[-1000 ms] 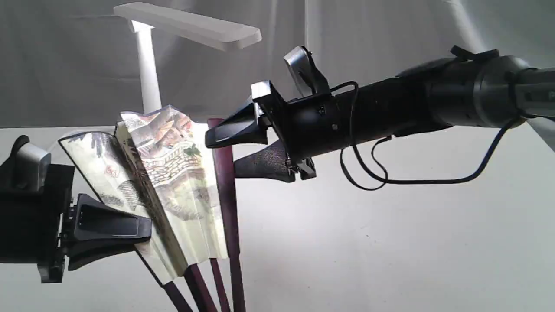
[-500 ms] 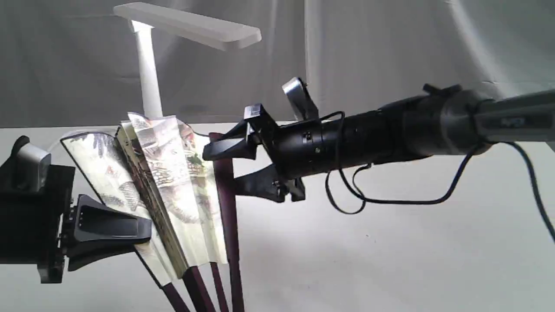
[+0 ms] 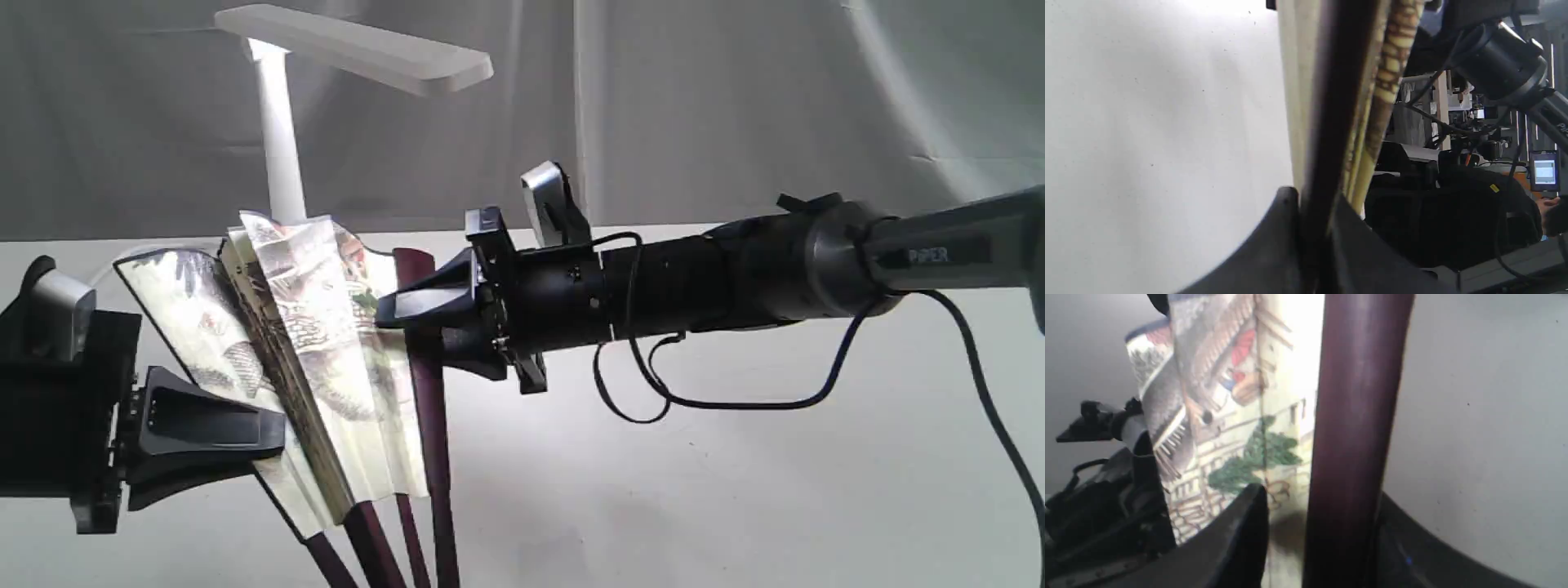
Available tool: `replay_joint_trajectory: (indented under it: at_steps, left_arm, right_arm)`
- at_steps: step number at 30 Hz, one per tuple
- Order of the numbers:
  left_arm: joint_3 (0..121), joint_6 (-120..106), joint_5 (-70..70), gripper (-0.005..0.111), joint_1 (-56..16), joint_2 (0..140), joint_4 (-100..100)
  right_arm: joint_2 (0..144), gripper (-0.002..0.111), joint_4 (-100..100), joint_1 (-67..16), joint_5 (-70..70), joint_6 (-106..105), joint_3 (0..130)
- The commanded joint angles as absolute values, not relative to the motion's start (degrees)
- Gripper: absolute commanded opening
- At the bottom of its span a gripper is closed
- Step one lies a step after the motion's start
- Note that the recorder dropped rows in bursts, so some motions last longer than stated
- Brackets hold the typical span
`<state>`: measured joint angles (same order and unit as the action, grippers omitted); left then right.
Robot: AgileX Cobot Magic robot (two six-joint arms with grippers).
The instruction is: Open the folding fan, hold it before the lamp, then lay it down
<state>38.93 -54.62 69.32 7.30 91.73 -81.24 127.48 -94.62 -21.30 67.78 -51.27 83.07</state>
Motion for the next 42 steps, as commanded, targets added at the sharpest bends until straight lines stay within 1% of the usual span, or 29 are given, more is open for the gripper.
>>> replay_joint_trajectory:
  at_steps: [1,2,4,7,9,16,18,20,22,27,28,30,33,39,42]
  left_arm:
    - [38.86,-54.36,69.96,0.000,7.42,91.35,-82.11]
    - [38.86,-54.36,69.96,0.000,7.42,91.35,-82.11]
    - [38.86,-54.36,69.96,0.000,7.42,91.35,-82.11]
    - [38.86,-54.36,69.96,0.000,7.42,91.35,-81.89]
    - [38.86,-54.24,69.96,0.000,7.42,91.35,-81.90]
    - [38.86,-54.12,69.96,0.000,7.42,91.35,-81.65]
    - [38.86,-53.86,69.96,0.002,7.42,91.35,-82.28]
    - [38.86,-53.86,69.96,0.008,7.42,91.35,-83.11]
    - [38.86,-53.99,69.96,0.019,7.42,91.35,-84.03]
    - [38.86,-52.67,69.96,0.063,7.42,91.35,-88.75]
    - [38.86,-52.67,69.96,0.069,7.42,91.35,-90.24]
    - [38.86,-52.67,69.96,0.078,7.42,91.35,-92.74]
    - [38.86,-54.26,69.96,0.084,7.42,91.35,-97.76]
    - [39.69,-56.00,69.96,0.084,7.42,91.35,-99.95]
    - [39.69,-57.08,63.31,0.084,7.33,91.35,-99.95]
  right_arm:
    - [127.26,0.036,-90.78,-21.48,69.35,-52.43,83.48]
    - [127.26,0.035,-90.42,-21.48,69.90,-52.43,83.48]
    - [127.26,0.027,-90.40,-21.48,69.96,-52.43,83.48]
    - [127.26,0.009,-91.33,-21.48,69.96,-54.26,83.48]
    - [127.26,0.000,-91.62,-21.48,69.96,-55.48,83.48]
    - [127.26,0.000,-91.62,-21.48,69.96,-55.71,83.48]
    - [127.26,0.000,-91.62,-21.48,69.96,-55.71,83.48]
    - [127.26,0.000,-91.62,-21.48,69.96,-55.71,83.48]
    - [127.26,0.000,-92.21,-21.48,69.96,-54.61,83.48]
    - [126.60,0.000,-97.72,-20.54,69.96,-51.31,83.48]
    - [126.17,0.000,-98.83,-19.99,69.96,-51.31,83.48]
    - [125.56,0.000,-99.25,-19.29,69.96,-51.31,83.48]
    - [125.45,0.000,-99.15,-18.02,69.96,-46.42,83.38]
    - [125.45,0.000,-99.95,-17.22,69.96,-43.14,82.63]
    - [125.45,0.000,-99.95,-17.68,69.96,-42.31,82.63]
